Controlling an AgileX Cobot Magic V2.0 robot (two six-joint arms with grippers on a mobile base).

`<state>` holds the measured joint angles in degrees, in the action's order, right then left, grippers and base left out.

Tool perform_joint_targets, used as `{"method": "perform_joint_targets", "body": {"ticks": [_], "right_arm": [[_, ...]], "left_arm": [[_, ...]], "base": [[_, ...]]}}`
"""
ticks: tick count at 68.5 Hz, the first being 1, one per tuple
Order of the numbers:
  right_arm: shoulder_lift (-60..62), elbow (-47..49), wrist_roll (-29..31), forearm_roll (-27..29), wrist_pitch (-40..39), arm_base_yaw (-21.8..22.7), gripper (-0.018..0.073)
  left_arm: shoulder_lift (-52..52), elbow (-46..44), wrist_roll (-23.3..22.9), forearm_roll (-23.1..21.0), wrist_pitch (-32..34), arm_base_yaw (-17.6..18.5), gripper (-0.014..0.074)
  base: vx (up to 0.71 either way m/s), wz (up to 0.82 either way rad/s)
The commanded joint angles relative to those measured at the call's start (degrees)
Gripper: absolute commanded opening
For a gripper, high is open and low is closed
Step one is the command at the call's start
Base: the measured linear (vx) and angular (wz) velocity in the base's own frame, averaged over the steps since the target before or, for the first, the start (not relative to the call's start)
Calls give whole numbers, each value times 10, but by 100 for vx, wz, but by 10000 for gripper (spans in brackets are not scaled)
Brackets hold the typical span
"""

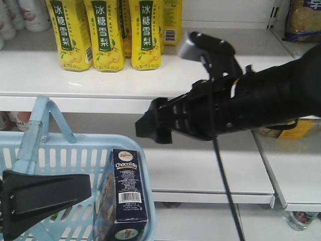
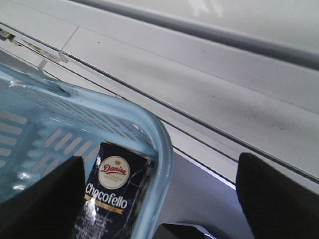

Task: Left arm holds basket, right arm returns cookies
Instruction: 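Reach the right gripper down to the Chocofello box in the basket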

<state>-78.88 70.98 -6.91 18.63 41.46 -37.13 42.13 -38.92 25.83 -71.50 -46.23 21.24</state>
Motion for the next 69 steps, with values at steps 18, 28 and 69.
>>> {"method": "perform_joint_targets", "body": {"ticks": [18, 28, 69], "right_arm": [[-10, 20, -195, -146, -82, -98, 586], [-12, 20, -201, -140, -84, -102, 585], [-49, 20, -203, -110, -112, -137, 582]], "left_arm": [[-4, -17, 9, -45, 17, 3, -6], [-4, -17, 9, -45, 17, 3, -6], [-4, -17, 9, -45, 17, 3, -6]], "base": [[0, 0], [0, 0], [0, 0]]}}
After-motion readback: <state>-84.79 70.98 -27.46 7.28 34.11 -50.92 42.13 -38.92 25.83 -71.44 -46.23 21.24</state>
